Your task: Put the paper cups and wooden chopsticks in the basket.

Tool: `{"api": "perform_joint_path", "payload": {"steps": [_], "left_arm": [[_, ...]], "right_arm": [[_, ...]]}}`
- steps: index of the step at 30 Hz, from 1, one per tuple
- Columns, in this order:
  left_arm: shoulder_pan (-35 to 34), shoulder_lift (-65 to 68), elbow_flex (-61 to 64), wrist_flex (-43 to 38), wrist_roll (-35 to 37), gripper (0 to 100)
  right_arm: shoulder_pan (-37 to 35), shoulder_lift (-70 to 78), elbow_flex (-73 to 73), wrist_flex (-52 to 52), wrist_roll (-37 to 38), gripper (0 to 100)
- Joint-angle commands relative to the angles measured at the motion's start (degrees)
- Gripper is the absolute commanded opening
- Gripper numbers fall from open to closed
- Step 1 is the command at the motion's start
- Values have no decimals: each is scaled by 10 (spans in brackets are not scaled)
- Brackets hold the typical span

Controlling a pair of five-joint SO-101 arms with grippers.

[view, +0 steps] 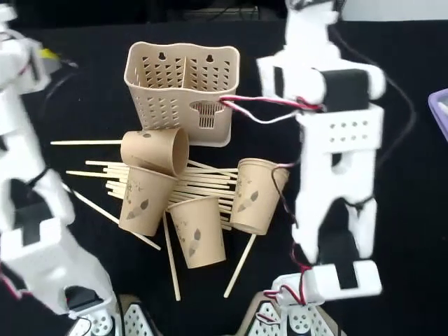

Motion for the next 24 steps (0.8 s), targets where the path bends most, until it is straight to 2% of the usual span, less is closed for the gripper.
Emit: {"api": "perform_joint_path", "payload": {"steps": [1,5,10,13,18,24], "left_arm": [[-28,-121,189,4,-47,267],[-12,-241,458,-19,-74,267],[8,-405,796,-187,-73,267],[44,-510,968,-283,-71,267],[89,-661,1125,-374,-30,267],[20,-739,1235,-412,-27,267]], "right_arm": [[8,-55,-13,60,30,212],[7,-100,96,56,77,212],[7,-210,313,-21,120,212],[7,-305,470,-96,155,211],[-24,-430,700,-199,216,208],[-204,-506,803,-181,275,208]]}}
